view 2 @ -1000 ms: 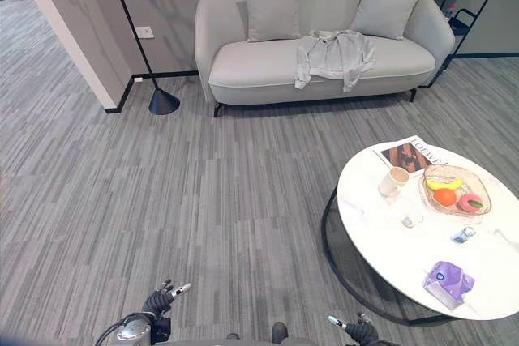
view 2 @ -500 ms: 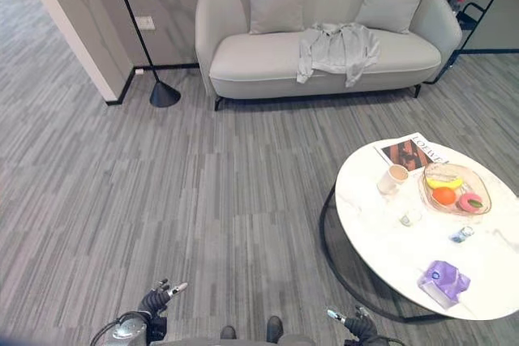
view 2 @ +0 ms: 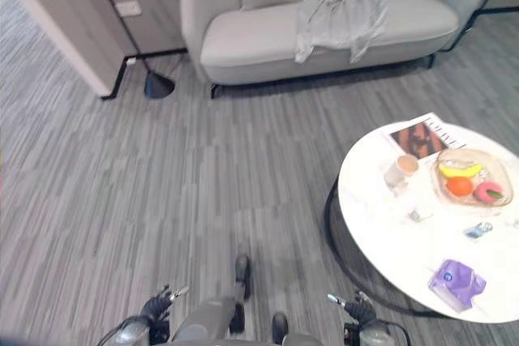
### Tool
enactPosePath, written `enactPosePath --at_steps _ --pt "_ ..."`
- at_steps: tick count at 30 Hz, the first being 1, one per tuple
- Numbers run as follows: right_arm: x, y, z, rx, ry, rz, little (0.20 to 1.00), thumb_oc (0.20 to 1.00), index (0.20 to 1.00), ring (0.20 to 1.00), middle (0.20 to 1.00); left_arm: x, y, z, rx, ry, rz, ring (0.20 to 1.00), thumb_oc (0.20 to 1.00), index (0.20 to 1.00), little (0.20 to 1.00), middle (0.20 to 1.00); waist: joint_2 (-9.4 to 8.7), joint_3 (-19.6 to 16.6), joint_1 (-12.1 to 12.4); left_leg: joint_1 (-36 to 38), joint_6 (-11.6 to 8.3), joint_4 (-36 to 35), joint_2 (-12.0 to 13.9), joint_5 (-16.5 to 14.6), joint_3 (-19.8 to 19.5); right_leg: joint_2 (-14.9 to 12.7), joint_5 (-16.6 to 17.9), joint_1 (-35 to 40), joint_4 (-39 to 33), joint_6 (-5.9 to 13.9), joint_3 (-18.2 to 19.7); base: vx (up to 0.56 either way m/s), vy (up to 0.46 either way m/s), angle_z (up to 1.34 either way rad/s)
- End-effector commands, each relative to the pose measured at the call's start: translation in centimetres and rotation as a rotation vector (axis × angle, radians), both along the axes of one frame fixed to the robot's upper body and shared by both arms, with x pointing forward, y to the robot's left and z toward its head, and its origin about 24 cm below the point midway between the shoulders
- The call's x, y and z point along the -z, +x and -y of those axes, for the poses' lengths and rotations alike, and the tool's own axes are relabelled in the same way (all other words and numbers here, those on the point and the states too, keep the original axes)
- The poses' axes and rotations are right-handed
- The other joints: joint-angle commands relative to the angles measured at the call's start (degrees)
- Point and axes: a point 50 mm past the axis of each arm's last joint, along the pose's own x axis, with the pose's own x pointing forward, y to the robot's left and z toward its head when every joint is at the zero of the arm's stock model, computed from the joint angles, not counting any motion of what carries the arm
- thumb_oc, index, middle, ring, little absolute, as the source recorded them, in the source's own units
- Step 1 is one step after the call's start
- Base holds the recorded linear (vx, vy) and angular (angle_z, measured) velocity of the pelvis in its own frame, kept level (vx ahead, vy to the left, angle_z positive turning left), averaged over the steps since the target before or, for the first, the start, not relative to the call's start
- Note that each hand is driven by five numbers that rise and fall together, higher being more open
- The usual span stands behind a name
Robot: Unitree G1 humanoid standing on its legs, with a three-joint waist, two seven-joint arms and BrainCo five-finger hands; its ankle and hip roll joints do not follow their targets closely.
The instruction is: Hang the clothes on the sofa on the clothes rack.
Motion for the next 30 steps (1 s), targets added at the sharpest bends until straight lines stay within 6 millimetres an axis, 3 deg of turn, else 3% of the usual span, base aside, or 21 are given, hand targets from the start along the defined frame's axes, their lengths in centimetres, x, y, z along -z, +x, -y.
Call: enactPosePath --at_steps 1,3,4,5,6,7,8,9,10,11,13,16,17,20,21,22,23,24,26,28,30 --pt "-0.8 1.1 0.8 -0.060 -0.033 0.050 1.000 1.000 1.000 1.000 1.000 -1.3 1.9 -2.0 0.034 0.067 0.089 1.000 1.000 1.000 1.000 1.000 -4.13 -3.3 2.0 -1.3 2.77 1.1 -3.6 3.3 0.5 -7.4 11.6 2.8 17.5 12.48 -1.1 0.54 0.159 -0.45" --pt "-1.2 1.8 1.2 -0.048 -0.039 0.078 1.000 1.000 1.000 1.000 1.000 -1.5 2.2 -2.4 0.027 0.074 0.097 1.000 1.000 1.000 1.000 1.000 -3.11 -2.2 1.0 2.7 4.23 0.9 -3.8 1.0 -0.6 -8.0 20.5 -2.5 30.6 13.04 -2.3 0.34 0.174 -0.22" --pt "-1.3 1.9 1.3 -0.038 -0.040 0.086 1.000 1.000 1.000 1.000 1.000 -1.7 2.4 -2.5 0.037 0.080 0.101 1.000 1.000 1.000 1.000 1.000 -2.18 -1.6 0.3 4.8 5.03 0.9 -3.6 -0.3 -1.1 -8.3 22.1 -5.2 35.4 12.24 -3.7 0.45 0.283 0.18" --pt "-1.2 1.9 1.2 -0.032 -0.038 0.086 1.000 1.000 1.000 1.000 1.000 -1.8 2.7 -2.8 0.033 0.088 0.105 1.000 1.000 1.000 1.000 1.000 0.46 -0.8 -0.7 7.6 5.83 0.9 -1.5 -1.9 -2.4 -9.5 18.0 -13.1 42.7 9.87 -7.7 0.58 0.229 0.66" --pt "-1.3 1.7 1.4 -0.018 -0.041 0.089 1.000 1.000 1.000 1.000 1.000 -2.0 3.3 -2.8 0.031 0.090 0.123 1.000 1.000 1.000 1.000 1.000 0.72 -0.1 -2.2 10.3 5.60 0.9 -1.6 -3.9 -3.4 -12.7 12.1 -16.7 36.7 8.48 -13.0 0.69 0.099 0.71" --pt "-1.3 1.7 1.6 -0.020 -0.042 0.086 1.000 1.000 1.000 1.000 1.000 -2.0 3.4 -2.5 0.040 0.088 0.125 1.000 1.000 1.000 1.000 1.000 0.95 0.6 -3.8 12.8 5.01 0.9 -1.3 -5.4 -4.4 -11.6 10.5 -18.2 27.1 8.47 -15.4 0.63 -0.103 0.53" --pt "-1.3 1.5 1.7 -0.018 -0.046 0.076 1.000 1.000 1.000 1.000 1.000 -1.9 3.4 -2.4 0.043 0.088 0.124 1.000 1.000 1.000 1.000 1.000 0.31 1.0 -4.6 14.6 4.54 0.9 -1.7 -6.7 -5.4 -10.2 10.7 -19.1 19.2 9.31 -15.1 0.38 -0.117 0.44" --pt "-1.3 1.5 1.7 -0.018 -0.047 0.076 1.000 1.000 1.000 1.000 1.000 -1.9 3.4 -2.4 0.043 0.088 0.124 1.000 1.000 1.000 1.000 1.000 0.44 1.1 -4.7 14.6 4.52 0.9 -1.6 -6.7 -5.4 -10.0 11.0 -18.9 18.8 9.29 -15.3 0.48 -0.182 0.40" --pt "-1.2 1.2 2.0 -0.002 -0.054 0.061 1.000 1.000 1.000 1.000 1.000 -1.8 3.3 -2.2 0.056 0.090 0.118 1.000 1.000 1.000 1.000 1.000 -0.50 1.3 -6.0 17.7 3.68 0.9 -2.4 -9.6 -7.4 -8.4 13.5 -19.2 3.9 11.25 -14.9 0.48 -0.154 0.58" --pt "-1.1 0.9 2.1 0.008 -0.056 0.050 1.000 1.000 1.000 1.000 1.000 -1.7 3.3 -2.2 0.052 0.090 0.117 1.000 1.000 1.000 1.000 1.000 -1.10 1.4 -6.6 18.7 3.39 0.9 -2.8 -10.3 -7.9 -7.7 15.2 -21.0 -0.6 12.28 -14.8 0.65 -0.192 1.42" --pt "-0.7 -0.1 2.2 0.011 -0.060 0.009 1.000 1.000 1.000 1.000 1.000 -1.3 2.6 -1.7 0.050 0.071 0.095 1.000 1.000 1.000 1.000 1.000 -1.79 1.6 -7.2 22.4 1.94 0.9 -1.6 -13.2 -8.5 -6.5 17.7 -23.8 -5.2 13.92 -18.5 0.58 -0.214 1.48" --pt "-0.7 -0.6 2.4 0.014 -0.063 -0.001 1.000 1.000 1.000 1.000 1.000 -1.1 2.4 -1.4 0.080 0.075 0.083 1.000 1.000 1.000 1.000 1.000 -2.31 0.5 -7.8 23.5 1.77 0.9 -0.8 -14.8 -9.3 -6.4 18.7 -22.2 -5.2 12.85 -18.1 0.43 -0.267 0.41" --pt "-0.7 -1.2 2.8 0.029 -0.070 -0.010 1.000 1.000 1.000 1.000 1.000 -1.1 2.6 -0.9 0.092 0.063 0.085 1.000 1.000 1.000 1.000 1.000 -1.88 -0.2 -8.4 24.4 0.62 0.9 1.4 -14.6 -9.7 -5.3 19.3 -20.4 -5.2 11.84 -16.4 0.51 -0.366 -0.02" --pt "-1.0 -1.2 3.4 0.060 -0.081 0.004 1.000 1.000 1.000 1.000 1.000 -1.2 3.1 -0.4 0.103 0.057 0.103 1.000 1.000 1.000 1.000 1.000 -0.70 -1.2 -9.0 23.8 -1.68 5.1 4.0 -10.1 -9.7 -4.4 18.7 -17.6 -5.2 10.56 -16.4 0.35 -0.250 0.46" --pt "-1.0 -1.2 3.4 0.060 -0.081 0.004 1.000 1.000 1.000 1.000 1.000 -1.2 3.1 -0.4 0.103 0.057 0.102 1.000 1.000 1.000 1.000 1.000 -0.66 -1.2 -9.0 23.8 -1.69 5.1 4.1 -10.2 -9.7 -4.4 18.7 -17.6 -5.2 10.55 -16.5 0.29 -0.214 0.15" --pt "-1.3 -1.0 3.8 0.091 -0.077 0.035 1.000 1.000 1.000 1.000 1.000 -1.5 3.7 -0.2 0.123 0.050 0.124 1.000 1.000 1.000 1.000 1.000 -0.54 -1.3 -9.6 21.4 -4.04 12.8 6.1 -6.0 -7.5 -4.0 16.4 -14.7 -5.0 8.98 -16.7 0.20 -0.155 0.06" --pt "-1.3 -1.0 3.8 0.091 -0.077 0.035 1.000 1.000 1.000 1.000 1.000 -1.5 3.7 -0.2 0.123 0.050 0.124 1.000 1.000 1.000 1.000 1.000 -0.49 -1.3 -9.6 21.3 -4.06 13.0 6.2 -6.2 -7.6 -4.0 16.3 -14.7 -4.9 8.96 -16.7 0.38 -0.341 0.15" --pt "-1.4 -0.9 4.1 0.113 -0.083 0.047 1.000 1.000 1.000 1.000 1.000 -1.8 4.4 -0.1 0.126 0.046 0.145 1.000 1.000 1.000 1.000 1.000 -1.13 -0.6 -9.5 16.7 -4.75 24.5 6.8 -1.7 -5.9 -3.4 14.0 -11.1 -5.2 7.31 -16.0 0.26 -0.271 0.12" --pt "-1.6 -0.5 4.3 0.123 -0.084 0.059 1.000 1.000 1.000 1.000 1.000 -1.9 4.6 -0.2 0.120 0.049 0.148 1.000 1.000 1.000 1.000 1.000 -1.89 0.3 -9.1 12.6 -3.40 33.6 6.6 0.9 -4.9 -3.1 12.5 -8.9 -5.2 6.06 -14.8 0.24 -0.249 0.00" --pt "-1.7 -0.5 4.4 0.131 -0.089 0.062 1.000 1.000 1.000 1.000 1.000 -1.9 4.7 -0.3 0.120 0.055 0.146 1.000 1.000 1.000 1.000 1.000 -2.42 0.5 -9.0 11.1 -2.94 36.0 7.2 1.4 -3.8 -3.2 12.0 -7.9 -5.2 5.53 -14.4 0.12 -0.112 -0.49" --pt "-1.6 -1.0 4.6 0.136 -0.095 0.047 1.000 1.000 1.000 1.000 1.000 -2.1 5.1 -0.3 0.122 0.055 0.161 1.000 1.000 1.000 1.000 1.000 -3.01 0.9 -8.1 7.9 -1.52 34.8 7.9 -1.2 -1.0 -3.8 10.4 -5.9 -5.2 5.29 -13.6 0.34 -0.128 -0.52"
